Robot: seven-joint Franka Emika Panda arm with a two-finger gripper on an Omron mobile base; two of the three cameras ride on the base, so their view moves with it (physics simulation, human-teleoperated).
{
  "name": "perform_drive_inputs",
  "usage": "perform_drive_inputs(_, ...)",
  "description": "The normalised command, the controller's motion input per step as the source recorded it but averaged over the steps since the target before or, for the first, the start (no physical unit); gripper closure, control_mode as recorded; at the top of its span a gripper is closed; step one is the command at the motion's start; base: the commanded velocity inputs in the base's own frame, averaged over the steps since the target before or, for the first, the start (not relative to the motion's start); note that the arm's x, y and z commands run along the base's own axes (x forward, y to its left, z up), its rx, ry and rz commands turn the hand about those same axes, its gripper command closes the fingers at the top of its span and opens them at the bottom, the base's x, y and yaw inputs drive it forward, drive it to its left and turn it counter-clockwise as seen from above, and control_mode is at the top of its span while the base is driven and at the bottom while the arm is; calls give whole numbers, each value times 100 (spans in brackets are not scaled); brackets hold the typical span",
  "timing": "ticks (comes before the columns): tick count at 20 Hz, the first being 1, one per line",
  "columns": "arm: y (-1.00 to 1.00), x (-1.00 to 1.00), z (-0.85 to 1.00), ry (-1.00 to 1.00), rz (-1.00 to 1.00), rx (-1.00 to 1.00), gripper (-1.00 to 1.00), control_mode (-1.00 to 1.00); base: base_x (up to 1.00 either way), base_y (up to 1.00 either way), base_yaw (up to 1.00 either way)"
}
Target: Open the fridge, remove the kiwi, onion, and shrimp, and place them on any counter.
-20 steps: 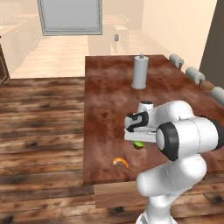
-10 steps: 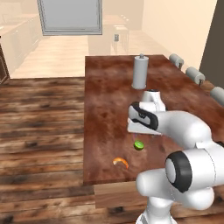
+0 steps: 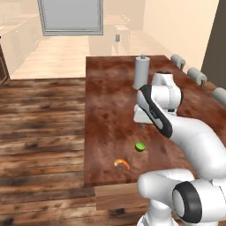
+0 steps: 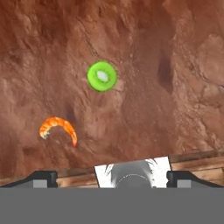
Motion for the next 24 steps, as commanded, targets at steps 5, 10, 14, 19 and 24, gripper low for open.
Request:
perform_drive_inputs(5,-4,-55,98,-1,3,0,-100,-100,0,0,0)
perform_drive_inputs(10,-14,-69,91,-11,4,0,-100,-100,0,0,0)
perform_drive_inputs(14,-4,-39,66,-16,6,0,-100,-100,0,0,0)
perform_drive_inputs(19,0,-29,15,-28,4,0,-100,-100,0,0,0)
perform_drive_inputs(24,0,-5,-6,-26,1,0,-100,-100,0,0,0)
